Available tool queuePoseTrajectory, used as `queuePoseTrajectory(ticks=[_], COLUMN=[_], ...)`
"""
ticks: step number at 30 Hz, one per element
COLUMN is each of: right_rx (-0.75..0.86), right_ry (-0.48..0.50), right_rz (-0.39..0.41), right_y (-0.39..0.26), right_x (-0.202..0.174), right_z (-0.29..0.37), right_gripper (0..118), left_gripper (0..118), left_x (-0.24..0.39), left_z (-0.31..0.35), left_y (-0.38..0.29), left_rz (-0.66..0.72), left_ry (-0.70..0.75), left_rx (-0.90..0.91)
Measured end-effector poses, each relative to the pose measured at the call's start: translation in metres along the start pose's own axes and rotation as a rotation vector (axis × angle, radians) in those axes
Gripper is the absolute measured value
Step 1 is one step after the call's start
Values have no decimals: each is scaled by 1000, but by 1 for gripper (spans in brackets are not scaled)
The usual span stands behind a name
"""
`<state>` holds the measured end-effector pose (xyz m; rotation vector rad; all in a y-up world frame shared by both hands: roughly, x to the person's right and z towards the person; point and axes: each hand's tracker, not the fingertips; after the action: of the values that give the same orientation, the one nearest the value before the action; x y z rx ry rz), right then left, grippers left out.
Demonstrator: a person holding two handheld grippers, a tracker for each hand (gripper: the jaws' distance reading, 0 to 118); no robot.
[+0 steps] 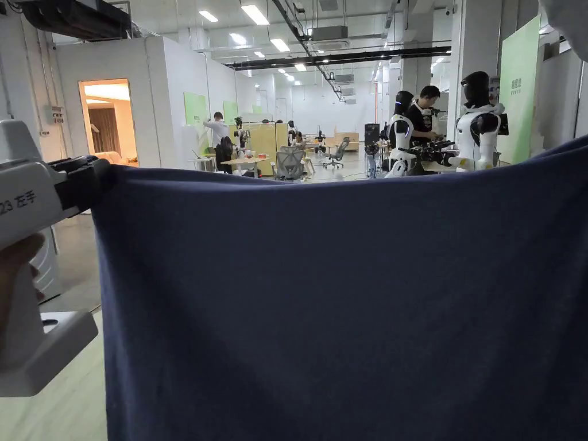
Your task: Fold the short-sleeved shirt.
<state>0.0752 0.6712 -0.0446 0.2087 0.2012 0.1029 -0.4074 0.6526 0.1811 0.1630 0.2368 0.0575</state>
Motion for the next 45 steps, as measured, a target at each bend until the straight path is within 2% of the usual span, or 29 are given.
queuePoseTrajectory(ticks=[8,19,25,27,30,31,35,37,39,42,45], right_rx=[29,-17,-14,-12,-13,-15,-20,-48,-96,-124,-179], right_ry=[-43,-82,-152,-155,-145,-148,-138,-106,-95,-74,-29], right_rz=[31,73,91,106,147,160,151,77,49,42,-17], right_y=[-9,-50,-68,-74,-78,-80,-96,-116,-140,-169,-205], right_x=[-9,-25,-41,-45,-48,-48,-43,-38,-32,-32,-24], right_z=[-48,-160,-209,-225,-236,-240,-224,-216,-200,-149,-100], right_gripper=[3,3,3,3,3,3,3,3,3,3,3], left_gripper=[6,6,6,6,6,6,6,6,6,6,6], left_x=[22,18,27,33,33,36,32,33,32,30,27], left_z=[-57,-192,-248,-273,-287,-291,-282,-270,-252,-215,-165], left_y=[-19,-58,-86,-101,-106,-111,-130,-145,-167,-200,-237], left_rz=[-53,-50,-60,-46,26,-23,-13,-4,-7,2,8], left_ry=[52,74,101,187,138,156,117,99,81,50,17], left_rx=[-27,-110,-170,-171,-153,-155,-147,-171,-204,-243,-280])
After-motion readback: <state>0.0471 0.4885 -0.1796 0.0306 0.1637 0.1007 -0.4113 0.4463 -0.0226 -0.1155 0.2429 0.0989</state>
